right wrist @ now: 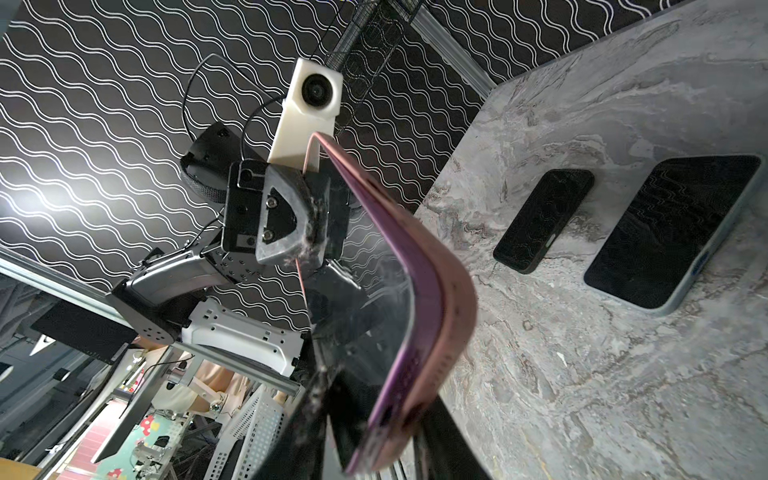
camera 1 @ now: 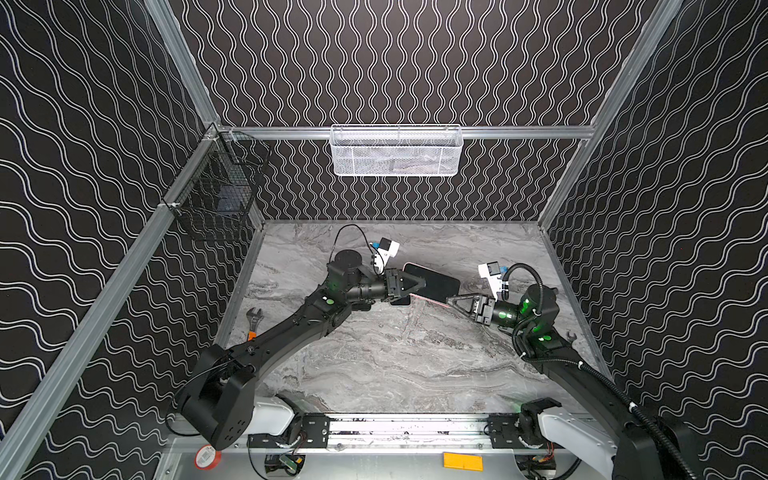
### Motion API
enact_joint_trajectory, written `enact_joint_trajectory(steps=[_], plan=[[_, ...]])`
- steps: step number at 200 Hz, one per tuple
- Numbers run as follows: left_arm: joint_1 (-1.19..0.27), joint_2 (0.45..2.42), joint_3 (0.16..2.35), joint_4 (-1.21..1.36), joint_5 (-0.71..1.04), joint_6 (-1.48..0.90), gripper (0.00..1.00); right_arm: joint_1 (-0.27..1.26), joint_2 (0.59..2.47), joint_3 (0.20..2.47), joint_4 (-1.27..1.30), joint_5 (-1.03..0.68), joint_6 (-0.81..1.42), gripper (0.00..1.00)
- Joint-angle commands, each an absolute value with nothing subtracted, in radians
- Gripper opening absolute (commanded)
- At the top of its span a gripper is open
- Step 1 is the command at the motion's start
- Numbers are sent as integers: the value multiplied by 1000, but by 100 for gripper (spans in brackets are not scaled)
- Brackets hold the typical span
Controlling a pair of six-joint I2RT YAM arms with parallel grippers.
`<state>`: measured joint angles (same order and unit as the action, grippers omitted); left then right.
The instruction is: Put the phone into the phone case
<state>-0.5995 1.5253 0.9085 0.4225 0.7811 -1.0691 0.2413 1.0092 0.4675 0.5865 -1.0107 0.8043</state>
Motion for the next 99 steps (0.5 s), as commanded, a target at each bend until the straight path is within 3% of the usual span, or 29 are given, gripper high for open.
enact_joint_trajectory(steps=[1,73,87,99], plan=[[-599,1532,913,466,791,-1078,0,240,1011,461,684,-1026,809,29],[-599,1542,920,468,792,-1080,0,230,1024,448,698,-1013,819,12],[-599,1544,920,468,794,-1080,0,226,1018,451,673,-1000,803,13],[-599,1545,919,473,795,-1081,0,220,1010,454,651,-981,792,25]])
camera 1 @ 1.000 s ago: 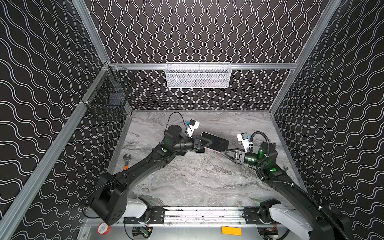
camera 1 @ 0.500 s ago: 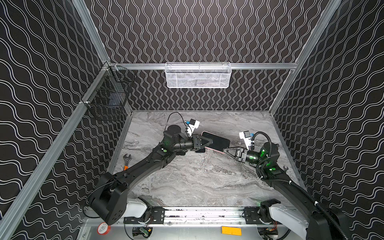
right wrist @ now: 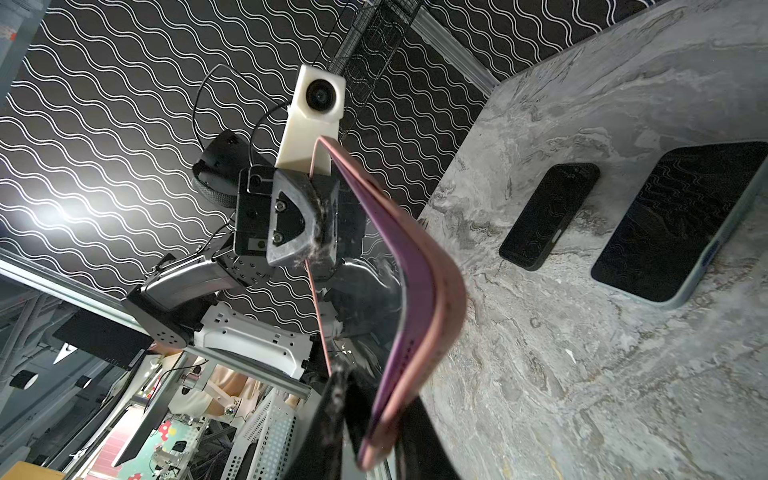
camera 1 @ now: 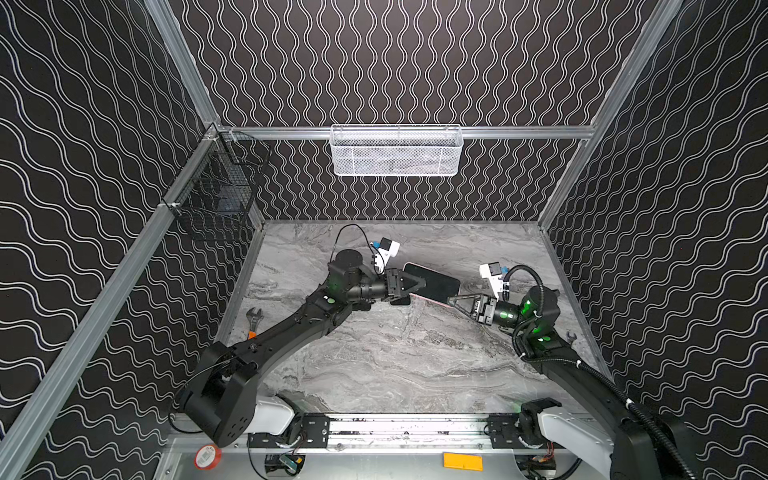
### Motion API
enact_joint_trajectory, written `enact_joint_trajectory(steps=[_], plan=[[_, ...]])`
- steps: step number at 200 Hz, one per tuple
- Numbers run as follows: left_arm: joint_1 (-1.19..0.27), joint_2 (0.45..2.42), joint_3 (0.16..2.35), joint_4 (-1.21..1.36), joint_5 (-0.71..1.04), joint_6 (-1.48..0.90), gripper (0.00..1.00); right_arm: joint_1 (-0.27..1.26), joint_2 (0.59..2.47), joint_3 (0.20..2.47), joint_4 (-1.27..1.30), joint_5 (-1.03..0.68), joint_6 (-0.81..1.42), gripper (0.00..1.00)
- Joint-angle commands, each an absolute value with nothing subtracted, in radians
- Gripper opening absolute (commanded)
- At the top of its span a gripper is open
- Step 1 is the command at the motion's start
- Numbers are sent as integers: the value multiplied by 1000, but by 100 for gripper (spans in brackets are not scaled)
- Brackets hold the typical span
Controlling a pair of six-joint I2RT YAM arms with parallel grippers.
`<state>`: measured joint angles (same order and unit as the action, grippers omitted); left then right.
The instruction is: Put the phone into the phone case
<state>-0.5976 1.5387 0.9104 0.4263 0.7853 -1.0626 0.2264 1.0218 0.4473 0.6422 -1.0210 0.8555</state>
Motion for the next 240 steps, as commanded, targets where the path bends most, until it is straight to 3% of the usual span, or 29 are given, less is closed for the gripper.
enact_joint_trajectory(steps=[1,19,66,109,193,216,240], plan=[[-599,1545,919,474,795,-1081,0,218,1010,455,649,-979,792,26],[-600,1542,917,464,797,-1075,0,196,1005,466,639,-971,782,39],[-599,1538,910,456,796,-1069,0,164,1068,515,685,-1015,800,41],[-600,1545,903,469,795,-1076,0,164,1118,514,776,-1057,850,28],[-601,1554,913,463,799,-1076,0,163,1093,502,707,-999,795,3],[-600,1551,913,462,797,-1075,0,162,1094,510,692,-1001,786,6],[-600,1549,913,463,796,-1077,0,161,1105,527,674,-1034,776,24]])
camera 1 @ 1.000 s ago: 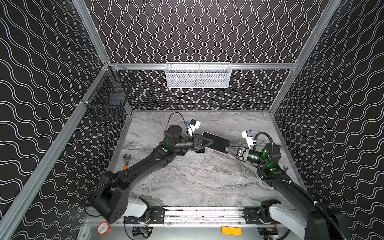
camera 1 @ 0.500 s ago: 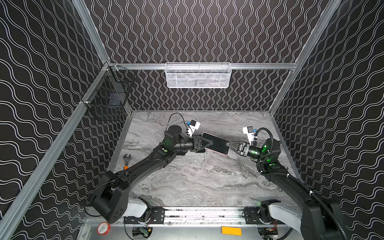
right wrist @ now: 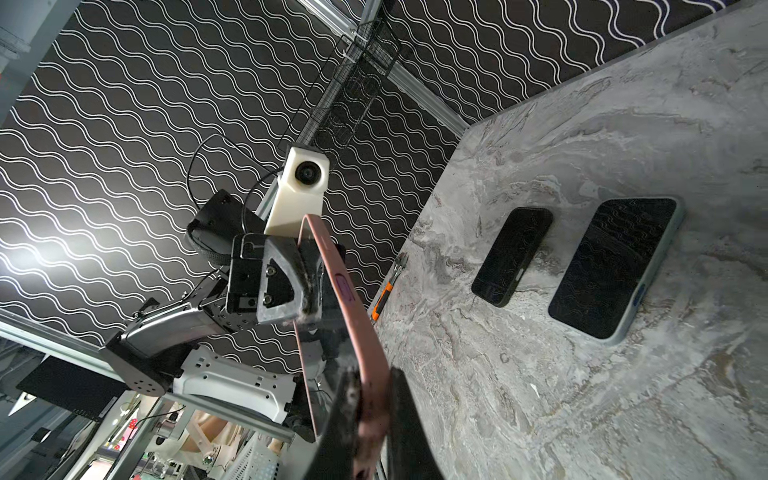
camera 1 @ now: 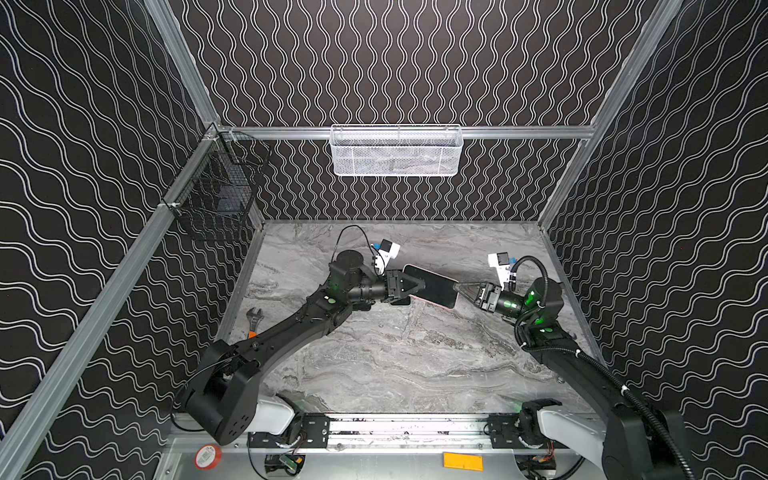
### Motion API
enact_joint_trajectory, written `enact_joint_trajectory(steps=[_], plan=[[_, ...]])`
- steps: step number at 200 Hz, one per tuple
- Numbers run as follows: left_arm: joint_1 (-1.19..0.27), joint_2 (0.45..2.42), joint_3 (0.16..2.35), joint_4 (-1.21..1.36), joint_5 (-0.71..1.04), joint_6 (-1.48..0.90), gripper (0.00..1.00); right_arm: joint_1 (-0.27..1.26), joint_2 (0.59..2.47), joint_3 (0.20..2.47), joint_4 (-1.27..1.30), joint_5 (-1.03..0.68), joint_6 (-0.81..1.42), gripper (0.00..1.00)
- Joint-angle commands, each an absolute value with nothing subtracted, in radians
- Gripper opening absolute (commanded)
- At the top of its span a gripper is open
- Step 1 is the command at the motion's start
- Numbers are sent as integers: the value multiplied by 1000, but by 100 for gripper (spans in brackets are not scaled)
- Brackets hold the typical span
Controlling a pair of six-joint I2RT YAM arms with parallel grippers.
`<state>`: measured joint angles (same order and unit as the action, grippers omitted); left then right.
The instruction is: Put the phone into the phone case
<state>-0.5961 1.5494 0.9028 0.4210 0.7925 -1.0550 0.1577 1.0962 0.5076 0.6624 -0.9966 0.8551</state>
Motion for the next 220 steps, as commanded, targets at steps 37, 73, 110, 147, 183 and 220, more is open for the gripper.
enact_joint_trajectory(steps=[37,73,110,147,183,220], plan=[[-601,1549,926,454,794,-1073,0,165,1123,495,764,-1123,854,38],[-601,1558,923,487,775,-1092,0,193,1127,418,924,-1136,966,34],[-605,1568,927,489,769,-1089,0,206,1153,375,1093,-1121,1076,26],[-613,1559,928,452,758,-1062,0,207,1212,367,1238,-1119,1167,17],[-614,1551,932,428,751,-1041,0,207,1246,358,1310,-1115,1219,9],[-615,1543,937,391,744,-1004,0,207,1192,378,1065,-1069,1127,0]])
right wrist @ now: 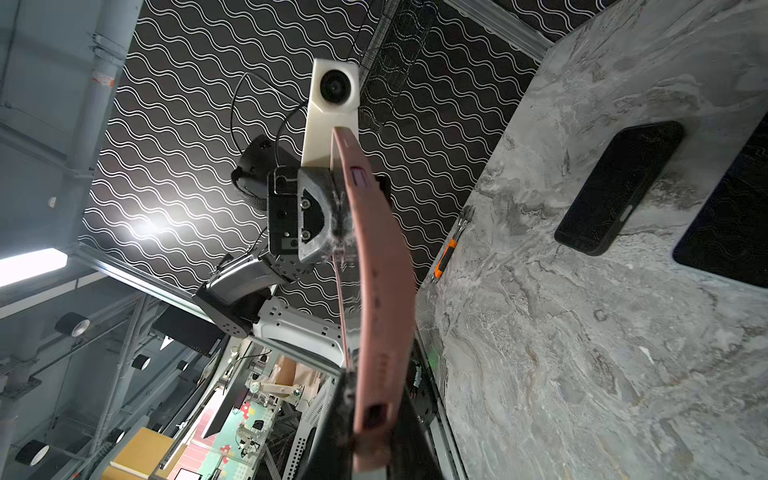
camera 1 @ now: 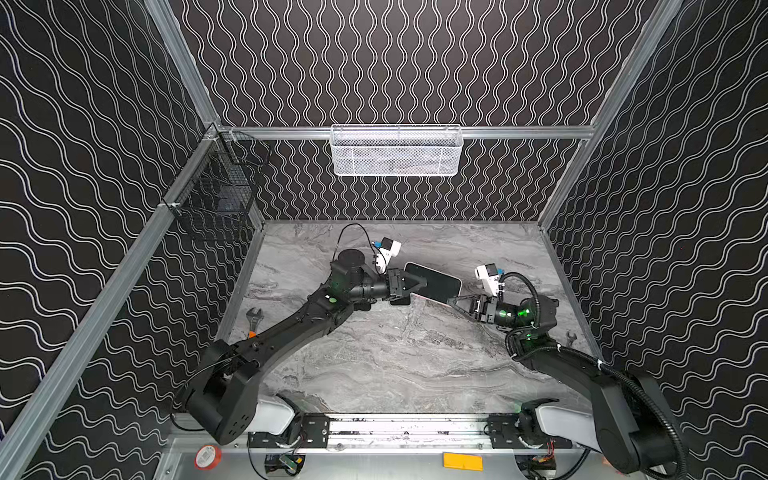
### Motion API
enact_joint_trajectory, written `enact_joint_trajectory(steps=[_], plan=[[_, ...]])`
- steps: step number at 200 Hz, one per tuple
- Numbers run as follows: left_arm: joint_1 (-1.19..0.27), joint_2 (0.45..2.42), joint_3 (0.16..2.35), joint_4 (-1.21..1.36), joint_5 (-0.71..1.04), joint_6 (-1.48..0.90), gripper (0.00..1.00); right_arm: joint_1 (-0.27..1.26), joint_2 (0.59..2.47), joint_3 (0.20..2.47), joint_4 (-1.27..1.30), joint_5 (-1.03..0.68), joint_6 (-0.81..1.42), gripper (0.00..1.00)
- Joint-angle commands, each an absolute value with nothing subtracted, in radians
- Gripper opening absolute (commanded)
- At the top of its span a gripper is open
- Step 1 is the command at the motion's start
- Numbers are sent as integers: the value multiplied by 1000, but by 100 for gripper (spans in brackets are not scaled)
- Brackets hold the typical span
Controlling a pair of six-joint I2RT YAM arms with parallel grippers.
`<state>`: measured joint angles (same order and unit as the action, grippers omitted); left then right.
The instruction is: Put the phone into the phone case
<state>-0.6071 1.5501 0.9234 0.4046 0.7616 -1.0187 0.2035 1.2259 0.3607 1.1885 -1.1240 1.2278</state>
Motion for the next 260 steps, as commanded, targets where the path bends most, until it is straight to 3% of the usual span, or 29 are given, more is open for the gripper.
enact_joint_trajectory(steps=[1,38,76,95,127,153,206,233,260], plan=[[-614,1543,937,389,743,-1002,0,206,1190,379,1053,-1068,1122,0],[-615,1534,940,352,733,-970,0,207,1106,415,807,-1033,1021,2],[-613,1520,949,296,750,-935,0,202,1057,475,575,-1051,873,47],[-614,1505,973,210,770,-871,0,199,1011,542,329,-1002,699,60],[-612,1499,1042,30,861,-737,0,197,980,655,87,-965,492,71],[-615,1509,1089,-79,966,-641,0,197,1005,729,27,-1026,418,72],[-616,1495,1126,-119,1036,-596,0,230,1067,751,226,-1191,518,66],[-616,1504,1131,-102,1044,-606,0,283,1088,750,217,-1203,505,56],[-616,1514,1128,-87,1047,-615,0,296,1084,725,263,-1204,534,39]])
